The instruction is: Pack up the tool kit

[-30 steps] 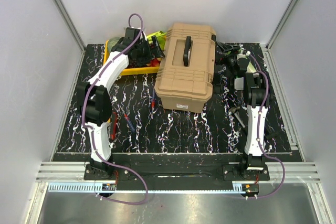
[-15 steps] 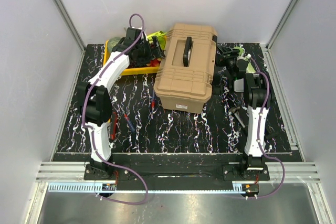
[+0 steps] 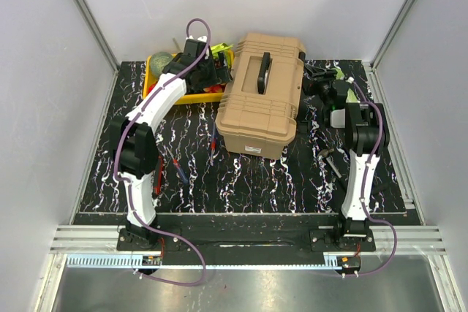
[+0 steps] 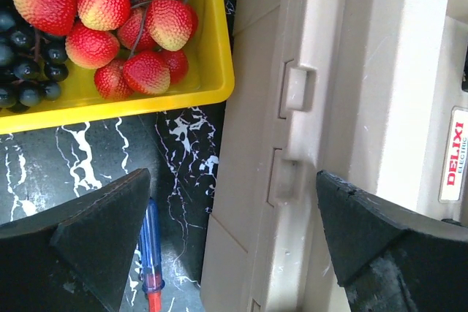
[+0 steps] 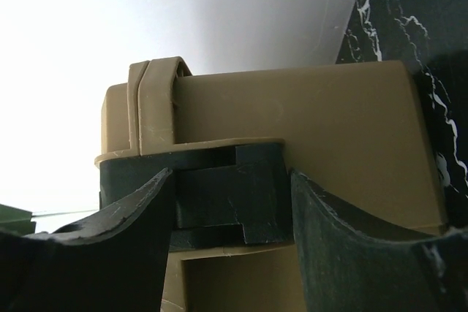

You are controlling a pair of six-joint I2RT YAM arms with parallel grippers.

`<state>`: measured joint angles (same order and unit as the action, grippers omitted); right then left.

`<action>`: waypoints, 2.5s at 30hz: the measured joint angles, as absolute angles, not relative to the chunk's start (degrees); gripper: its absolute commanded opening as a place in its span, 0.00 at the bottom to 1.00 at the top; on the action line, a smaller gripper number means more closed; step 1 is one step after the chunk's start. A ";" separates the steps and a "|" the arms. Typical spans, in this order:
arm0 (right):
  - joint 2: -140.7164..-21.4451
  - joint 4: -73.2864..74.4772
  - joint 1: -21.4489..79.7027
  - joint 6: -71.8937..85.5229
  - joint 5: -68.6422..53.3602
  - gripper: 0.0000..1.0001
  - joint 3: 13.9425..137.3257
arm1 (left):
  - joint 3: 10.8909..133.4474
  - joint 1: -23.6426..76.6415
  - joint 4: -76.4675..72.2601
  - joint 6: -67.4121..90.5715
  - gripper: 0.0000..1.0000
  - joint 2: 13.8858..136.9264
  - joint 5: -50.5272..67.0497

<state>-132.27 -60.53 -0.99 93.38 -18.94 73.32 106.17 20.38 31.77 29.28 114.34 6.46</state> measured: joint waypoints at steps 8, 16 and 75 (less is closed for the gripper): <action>-126.80 -48.49 -2.57 89.14 -20.99 0.43 72.62 | 106.56 22.09 32.80 28.67 0.99 113.91 0.64; -120.86 -34.48 -3.40 81.01 -22.00 0.44 72.79 | 106.89 23.00 33.52 28.58 0.99 113.73 -2.83; -96.49 2.96 -3.64 47.48 -13.10 0.91 76.73 | 122.91 43.05 37.19 19.70 0.00 119.31 -17.28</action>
